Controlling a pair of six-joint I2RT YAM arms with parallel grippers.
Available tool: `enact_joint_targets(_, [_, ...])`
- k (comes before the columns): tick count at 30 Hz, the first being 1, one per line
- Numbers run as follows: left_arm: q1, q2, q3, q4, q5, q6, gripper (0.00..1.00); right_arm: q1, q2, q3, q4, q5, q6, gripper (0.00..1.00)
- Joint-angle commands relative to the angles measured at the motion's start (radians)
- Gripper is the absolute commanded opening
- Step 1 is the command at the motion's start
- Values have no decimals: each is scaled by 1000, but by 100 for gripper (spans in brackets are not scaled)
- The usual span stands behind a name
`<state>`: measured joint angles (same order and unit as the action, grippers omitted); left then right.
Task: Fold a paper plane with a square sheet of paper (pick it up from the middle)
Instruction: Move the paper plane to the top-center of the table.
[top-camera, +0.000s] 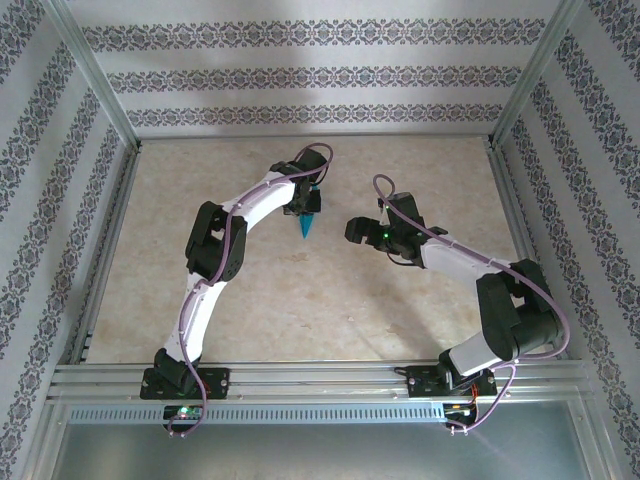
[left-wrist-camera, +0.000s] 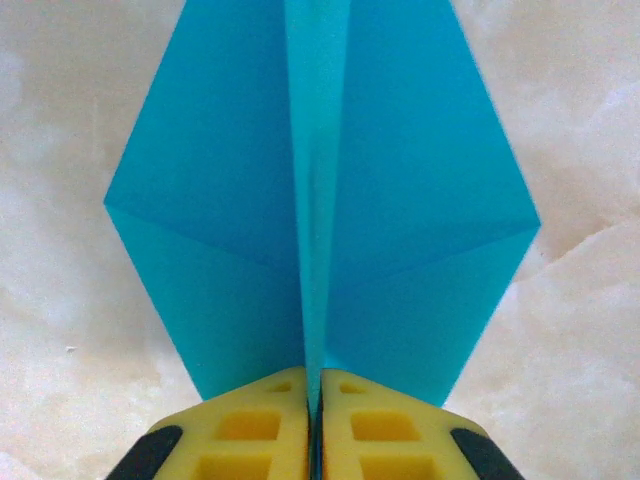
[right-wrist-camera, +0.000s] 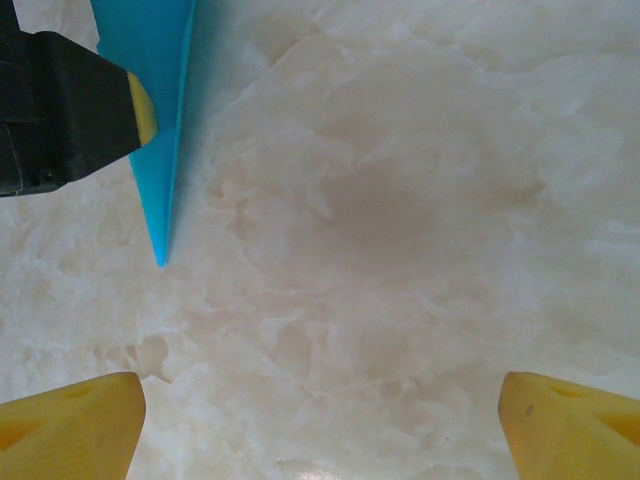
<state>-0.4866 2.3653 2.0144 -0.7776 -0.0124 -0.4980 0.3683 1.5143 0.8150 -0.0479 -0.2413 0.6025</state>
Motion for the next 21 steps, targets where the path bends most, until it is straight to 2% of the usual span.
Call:
enact_joint_targets(1, [12,30,40,-67,-24,-32,15,-8,19,-8,25,-22,18,91])
enact_joint_targets(16, [11,83,104,-126,-40,-71,25,-8,32,0,29,-31,25,91])
enact_joint_targets(21, [3,90,104,-128,-57,-99,31,-8,31,-2,28,-32,25,91])
